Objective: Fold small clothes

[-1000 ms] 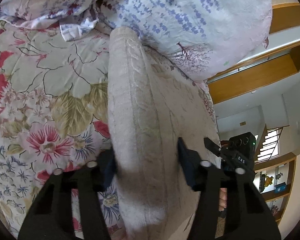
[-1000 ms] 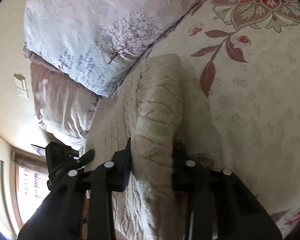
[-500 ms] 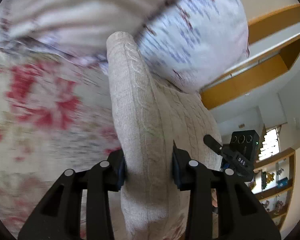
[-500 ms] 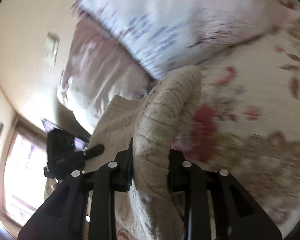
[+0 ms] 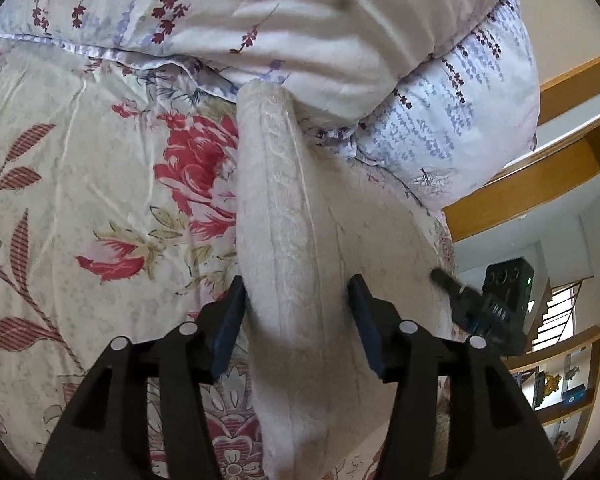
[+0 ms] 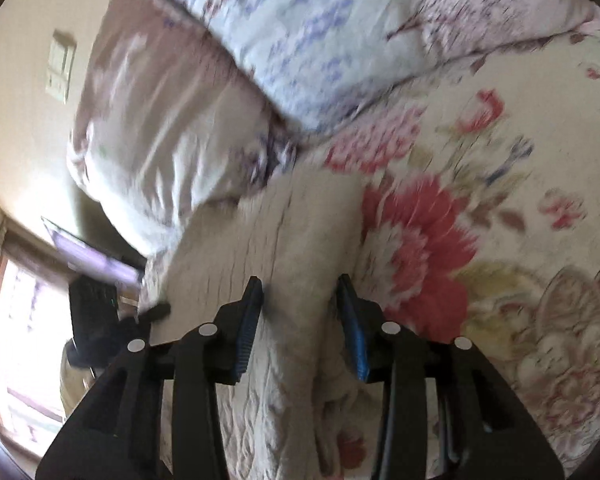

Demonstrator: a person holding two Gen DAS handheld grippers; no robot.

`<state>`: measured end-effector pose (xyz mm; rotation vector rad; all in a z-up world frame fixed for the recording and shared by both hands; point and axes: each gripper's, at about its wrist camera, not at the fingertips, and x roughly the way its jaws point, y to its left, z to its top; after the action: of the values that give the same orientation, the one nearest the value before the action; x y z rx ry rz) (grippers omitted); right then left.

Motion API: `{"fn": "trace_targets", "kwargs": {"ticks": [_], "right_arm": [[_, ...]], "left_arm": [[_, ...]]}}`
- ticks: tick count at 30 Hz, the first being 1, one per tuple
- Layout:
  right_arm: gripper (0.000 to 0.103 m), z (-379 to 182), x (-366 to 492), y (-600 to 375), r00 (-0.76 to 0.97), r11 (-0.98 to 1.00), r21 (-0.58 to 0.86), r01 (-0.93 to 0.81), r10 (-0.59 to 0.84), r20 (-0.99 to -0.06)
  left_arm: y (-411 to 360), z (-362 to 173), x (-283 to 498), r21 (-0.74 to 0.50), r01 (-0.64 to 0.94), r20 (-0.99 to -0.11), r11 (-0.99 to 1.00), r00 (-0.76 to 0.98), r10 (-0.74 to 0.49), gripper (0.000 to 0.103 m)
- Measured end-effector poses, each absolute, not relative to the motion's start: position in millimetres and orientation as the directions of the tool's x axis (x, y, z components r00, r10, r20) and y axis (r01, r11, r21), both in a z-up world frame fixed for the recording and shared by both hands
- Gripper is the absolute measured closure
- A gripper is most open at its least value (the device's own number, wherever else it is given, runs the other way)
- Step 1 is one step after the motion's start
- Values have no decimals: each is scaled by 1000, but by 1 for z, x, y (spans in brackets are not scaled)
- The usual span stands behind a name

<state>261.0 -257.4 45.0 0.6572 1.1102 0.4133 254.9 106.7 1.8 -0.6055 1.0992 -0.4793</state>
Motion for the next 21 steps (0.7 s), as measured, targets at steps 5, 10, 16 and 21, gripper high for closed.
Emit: {"fn": "trace_targets", "kwargs": {"ticks": [5,10,16,21], "right_arm": [[89,42,274,-243,427,844,536,13,480,-766],[84,45,273,-243,429,879,477,26,421,-799],[61,93,224,-242,511,852,505,-139,498,-700],[61,95,196,-208,414,845,448,-291,533,-738]], "left_arm": [[103,-3,253,-606,57,-712,793,405,-573,37],[93,4,250,-526,69,-747,848,439,-499,33],[91,32,215,-451,139,-742,882,490,-457,33],[83,39,190,-326,164,-767,931,529,-363,29]]}}
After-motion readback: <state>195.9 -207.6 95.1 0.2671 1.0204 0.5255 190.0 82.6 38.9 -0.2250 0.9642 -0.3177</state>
